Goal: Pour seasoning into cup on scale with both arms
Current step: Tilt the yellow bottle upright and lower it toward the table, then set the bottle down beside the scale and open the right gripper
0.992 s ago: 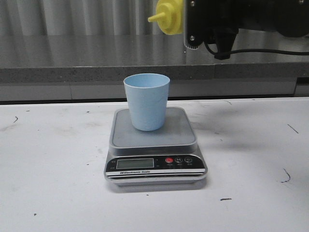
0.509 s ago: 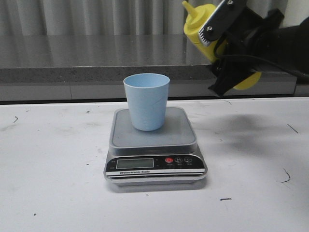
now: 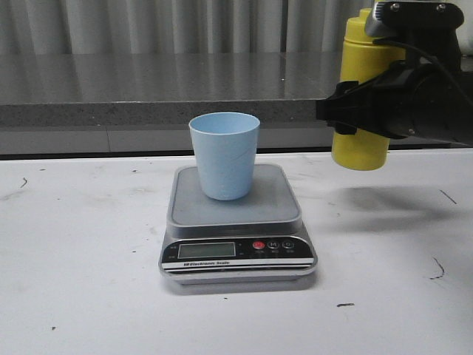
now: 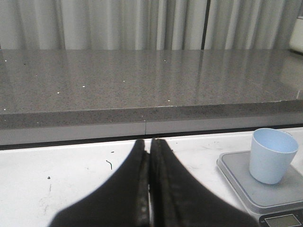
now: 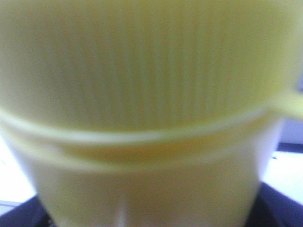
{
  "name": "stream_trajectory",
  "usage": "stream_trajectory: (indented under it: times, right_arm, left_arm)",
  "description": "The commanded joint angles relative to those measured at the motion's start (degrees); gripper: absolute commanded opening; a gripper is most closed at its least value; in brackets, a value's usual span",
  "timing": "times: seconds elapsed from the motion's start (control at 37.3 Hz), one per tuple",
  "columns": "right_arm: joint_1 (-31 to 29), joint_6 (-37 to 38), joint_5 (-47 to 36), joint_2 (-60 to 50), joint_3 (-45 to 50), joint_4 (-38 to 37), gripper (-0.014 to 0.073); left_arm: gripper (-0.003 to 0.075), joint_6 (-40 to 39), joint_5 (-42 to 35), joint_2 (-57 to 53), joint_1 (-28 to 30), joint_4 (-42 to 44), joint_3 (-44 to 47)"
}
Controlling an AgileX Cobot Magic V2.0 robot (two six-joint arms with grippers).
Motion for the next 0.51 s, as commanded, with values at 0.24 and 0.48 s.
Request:
stream_trajectory:
  times: [0.24, 0.48]
  right_arm:
    - [0.04, 1.72, -7.51, -3.12, 0.51, -1.63, 0.0116]
    - [0.04, 1.72, -10.83, -3.06, 4.59, -4.23, 0.0116]
  left_arm:
    - [-0.0020, -0.23, -4.26, 0.69, 0.09, -0.75, -1.38]
    - [-0.0020, -0.23, -4.26, 0.69, 0.09, -0.75, -1.38]
